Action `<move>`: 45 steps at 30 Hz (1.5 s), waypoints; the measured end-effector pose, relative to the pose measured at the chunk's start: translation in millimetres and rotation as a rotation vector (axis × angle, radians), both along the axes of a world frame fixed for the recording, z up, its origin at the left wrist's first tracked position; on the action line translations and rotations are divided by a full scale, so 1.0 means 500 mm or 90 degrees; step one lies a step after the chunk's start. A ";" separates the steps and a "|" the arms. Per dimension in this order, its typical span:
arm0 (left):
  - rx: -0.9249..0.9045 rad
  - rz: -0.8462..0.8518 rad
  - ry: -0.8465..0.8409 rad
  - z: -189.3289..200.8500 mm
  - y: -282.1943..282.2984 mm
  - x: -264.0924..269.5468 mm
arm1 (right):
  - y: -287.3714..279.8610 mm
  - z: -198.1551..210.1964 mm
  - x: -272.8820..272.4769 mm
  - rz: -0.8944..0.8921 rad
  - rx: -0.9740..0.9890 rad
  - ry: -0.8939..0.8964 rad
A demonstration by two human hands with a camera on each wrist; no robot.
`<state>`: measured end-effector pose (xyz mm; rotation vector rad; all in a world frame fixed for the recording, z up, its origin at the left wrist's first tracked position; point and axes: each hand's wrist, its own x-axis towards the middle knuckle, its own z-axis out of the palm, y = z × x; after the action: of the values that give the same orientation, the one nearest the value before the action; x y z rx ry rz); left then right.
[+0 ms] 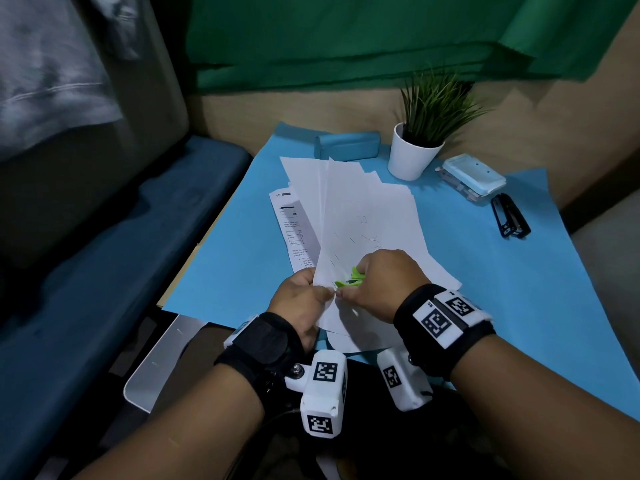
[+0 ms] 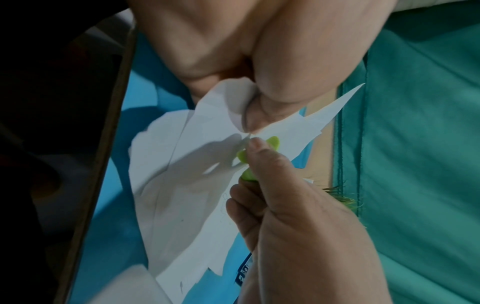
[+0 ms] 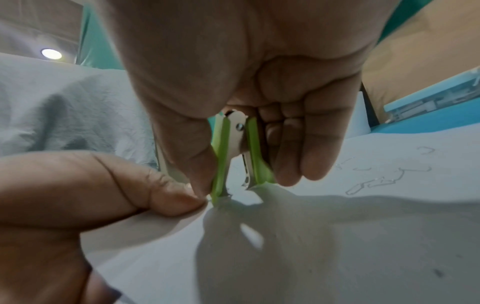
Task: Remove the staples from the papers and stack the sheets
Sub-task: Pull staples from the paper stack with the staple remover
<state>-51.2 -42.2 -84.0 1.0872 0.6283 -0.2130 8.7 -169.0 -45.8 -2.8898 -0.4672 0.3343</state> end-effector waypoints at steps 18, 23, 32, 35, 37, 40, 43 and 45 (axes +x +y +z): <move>0.013 0.022 0.024 0.015 -0.016 -0.003 | -0.025 -0.007 0.006 -0.104 0.170 0.127; 0.023 0.020 0.082 0.018 0.000 -0.003 | -0.048 -0.022 0.004 -0.332 0.575 0.344; 0.001 -0.016 0.076 0.032 0.002 -0.004 | -0.090 -0.031 0.030 -0.364 0.616 0.372; 0.000 -0.016 0.068 0.038 0.001 0.000 | -0.084 -0.025 0.036 -0.223 0.423 0.247; 0.015 -0.017 0.056 0.037 -0.001 0.001 | -0.067 -0.008 0.022 -0.091 0.246 0.120; 0.045 -0.011 0.025 0.035 -0.008 -0.002 | -0.037 0.012 -0.001 0.055 0.129 0.033; 0.048 0.024 0.007 0.030 -0.011 -0.004 | -0.025 0.008 -0.006 0.093 0.073 -0.002; 0.050 0.023 -0.002 0.019 -0.012 -0.003 | -0.022 0.005 -0.007 0.094 0.050 -0.016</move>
<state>-52.9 -48.1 -74.3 1.1510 0.6584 -0.1560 5.2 -180.0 -43.3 -2.7936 -0.6841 0.2951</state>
